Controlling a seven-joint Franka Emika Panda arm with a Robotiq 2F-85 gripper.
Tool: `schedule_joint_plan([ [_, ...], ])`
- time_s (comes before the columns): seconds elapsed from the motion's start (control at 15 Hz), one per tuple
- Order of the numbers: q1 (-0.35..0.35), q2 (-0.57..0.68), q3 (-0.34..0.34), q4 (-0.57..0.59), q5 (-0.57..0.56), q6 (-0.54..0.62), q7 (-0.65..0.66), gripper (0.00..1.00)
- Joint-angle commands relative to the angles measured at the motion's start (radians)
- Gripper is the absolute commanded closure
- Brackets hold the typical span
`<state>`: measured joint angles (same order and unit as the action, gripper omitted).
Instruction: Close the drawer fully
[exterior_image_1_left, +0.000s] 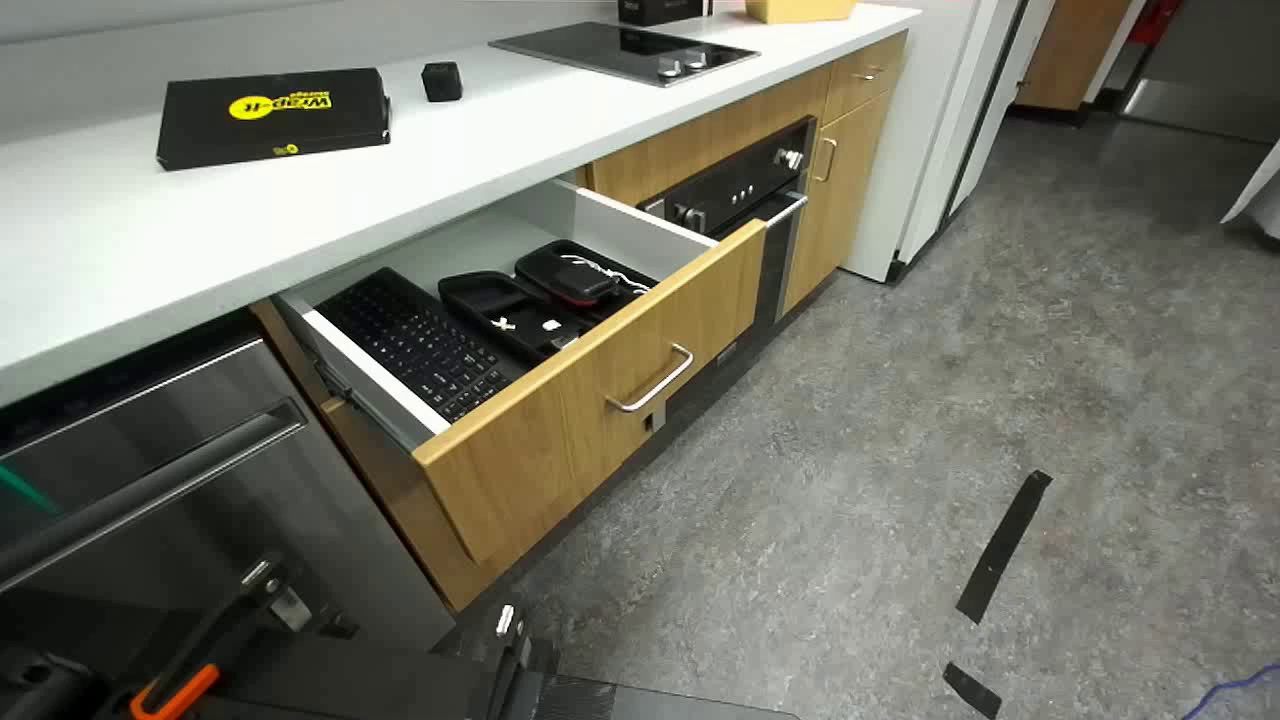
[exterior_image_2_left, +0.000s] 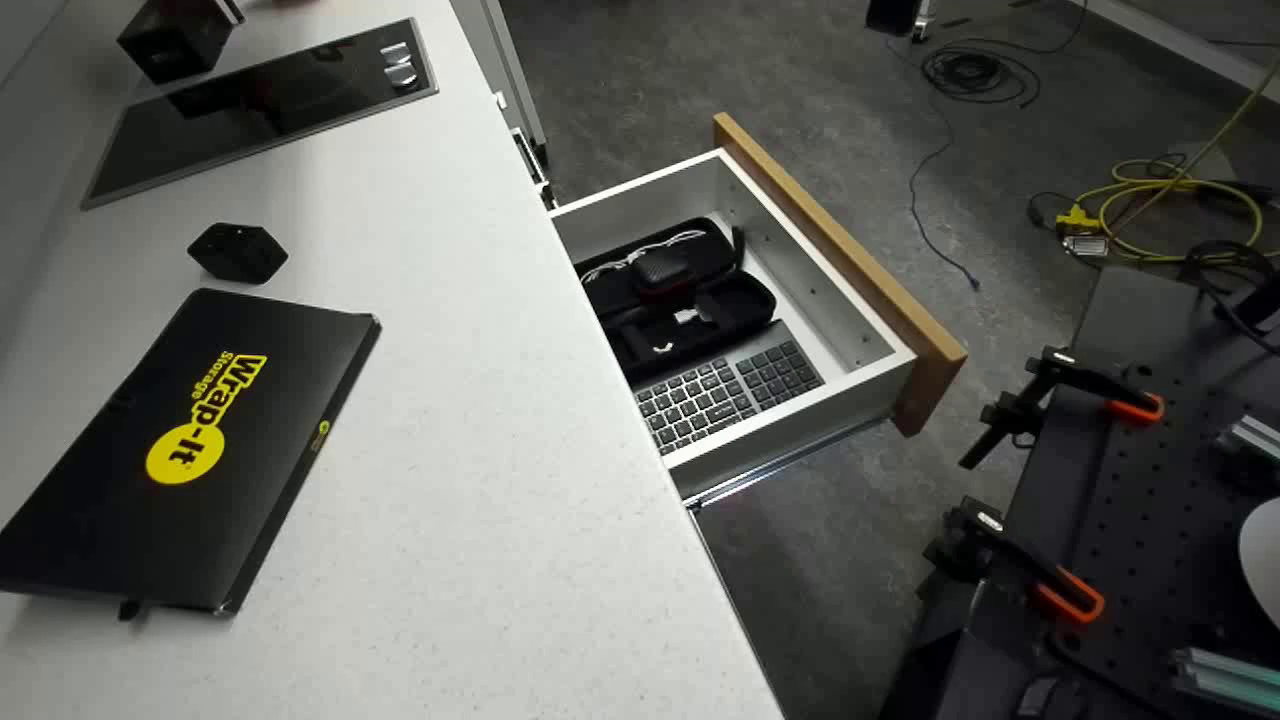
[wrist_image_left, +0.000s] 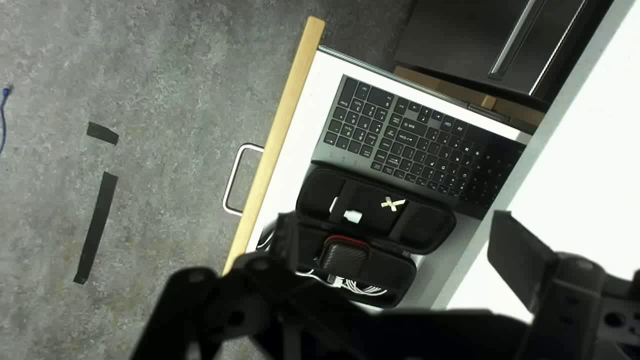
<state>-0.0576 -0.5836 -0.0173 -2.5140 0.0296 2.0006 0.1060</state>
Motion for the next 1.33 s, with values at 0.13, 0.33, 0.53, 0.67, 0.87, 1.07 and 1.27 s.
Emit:
schedule_joint_plan([
  [0.13,-0.001,0.002,0.001,0.002,0.001,-0.003,-0.001,0.0],
  [0.33,-0.029,0.106,-0.02,0.024,-0.012,0.035,0.009,0.0],
  [0.53,-0.085,0.257,-0.061,0.037,-0.037,0.144,0.015,0.0],
  [0.67,-0.126,0.373,-0.092,0.057,-0.057,0.236,0.026,0.0],
  [0.87,-0.166,0.548,-0.148,0.115,-0.06,0.34,0.033,0.0],
  [1.07,-0.175,0.666,-0.188,0.188,-0.003,0.358,0.033,0.0],
  [1.27,-0.169,0.653,-0.197,0.159,-0.019,0.363,0.008,0.0],
])
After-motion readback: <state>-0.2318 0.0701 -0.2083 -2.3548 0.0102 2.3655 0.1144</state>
